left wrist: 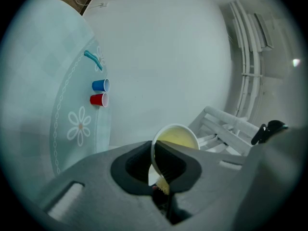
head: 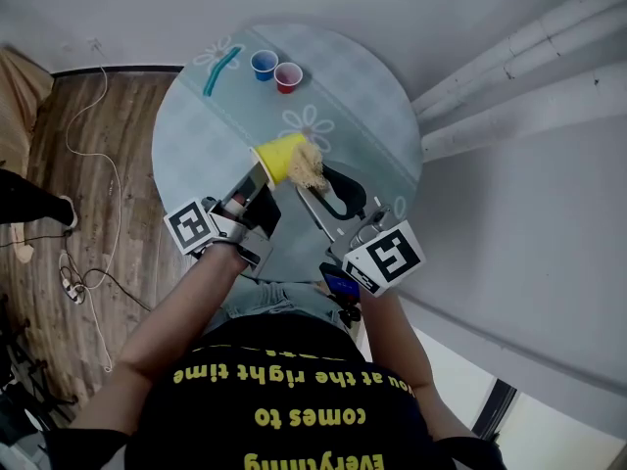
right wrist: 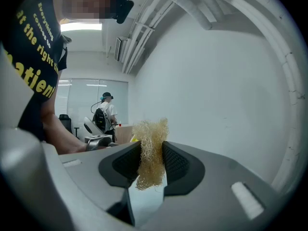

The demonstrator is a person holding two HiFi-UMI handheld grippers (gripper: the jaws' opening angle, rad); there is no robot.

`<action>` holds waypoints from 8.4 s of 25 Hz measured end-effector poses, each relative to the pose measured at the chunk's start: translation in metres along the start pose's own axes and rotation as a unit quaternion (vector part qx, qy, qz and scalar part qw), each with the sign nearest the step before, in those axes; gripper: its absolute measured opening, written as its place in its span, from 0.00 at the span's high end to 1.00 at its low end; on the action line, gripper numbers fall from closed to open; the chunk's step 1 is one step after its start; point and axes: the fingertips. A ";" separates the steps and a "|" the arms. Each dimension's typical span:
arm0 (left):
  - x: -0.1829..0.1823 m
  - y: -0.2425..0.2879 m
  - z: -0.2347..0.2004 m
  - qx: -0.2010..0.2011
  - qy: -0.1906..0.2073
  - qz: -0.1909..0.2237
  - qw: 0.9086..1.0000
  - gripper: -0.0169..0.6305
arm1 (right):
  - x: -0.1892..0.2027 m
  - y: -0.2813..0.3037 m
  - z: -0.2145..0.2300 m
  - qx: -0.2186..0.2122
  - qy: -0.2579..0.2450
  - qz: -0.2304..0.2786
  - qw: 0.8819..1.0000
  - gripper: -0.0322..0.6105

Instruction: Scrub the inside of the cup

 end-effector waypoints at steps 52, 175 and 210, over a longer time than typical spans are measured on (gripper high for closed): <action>0.001 -0.003 0.018 0.020 -0.135 0.033 0.990 0.95 | 0.029 -0.018 0.015 0.027 0.027 -0.006 0.999 0.74; -0.009 -0.007 0.020 0.081 0.596 -0.135 0.788 0.95 | 0.034 -0.031 0.047 0.082 0.055 -0.008 0.995 0.74; -0.037 -0.009 -0.047 0.036 0.657 -0.144 0.739 0.95 | 0.075 -0.029 0.078 0.096 0.069 -0.057 0.991 0.74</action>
Point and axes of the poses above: the fingertips, and each gripper's own axes: y forward along the fingers, z to its right, x out of its underside, and after that the axes turned 15 degrees about z, right-handed
